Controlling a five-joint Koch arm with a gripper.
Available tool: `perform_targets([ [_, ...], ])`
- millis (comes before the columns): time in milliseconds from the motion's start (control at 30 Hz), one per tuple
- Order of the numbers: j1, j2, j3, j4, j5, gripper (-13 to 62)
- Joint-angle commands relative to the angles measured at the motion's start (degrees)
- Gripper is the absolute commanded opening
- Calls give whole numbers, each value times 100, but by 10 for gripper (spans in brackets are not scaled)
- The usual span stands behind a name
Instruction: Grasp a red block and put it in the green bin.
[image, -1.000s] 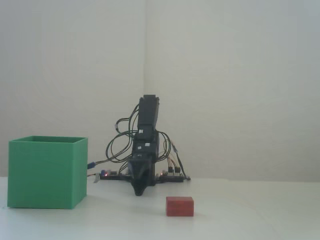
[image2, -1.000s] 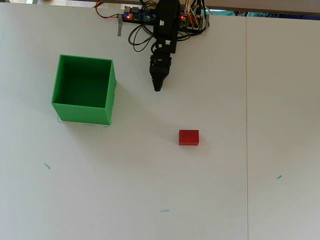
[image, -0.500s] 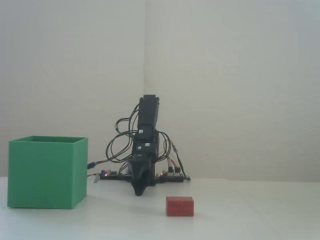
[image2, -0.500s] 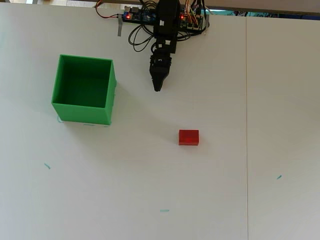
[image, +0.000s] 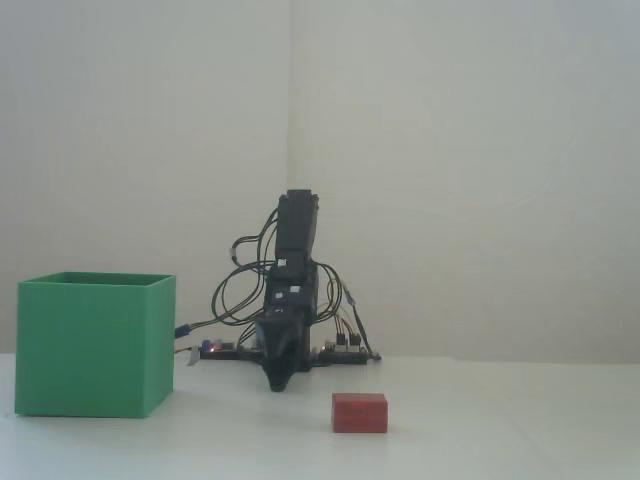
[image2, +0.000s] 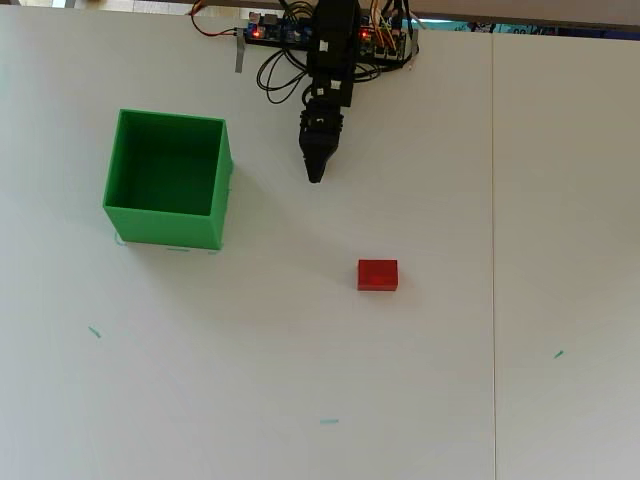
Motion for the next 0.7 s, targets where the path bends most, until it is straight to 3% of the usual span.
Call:
perform_targets([
  [0, -70, 483, 343, 510, 26, 349],
  [667, -149, 483, 343, 510, 18, 348],
])
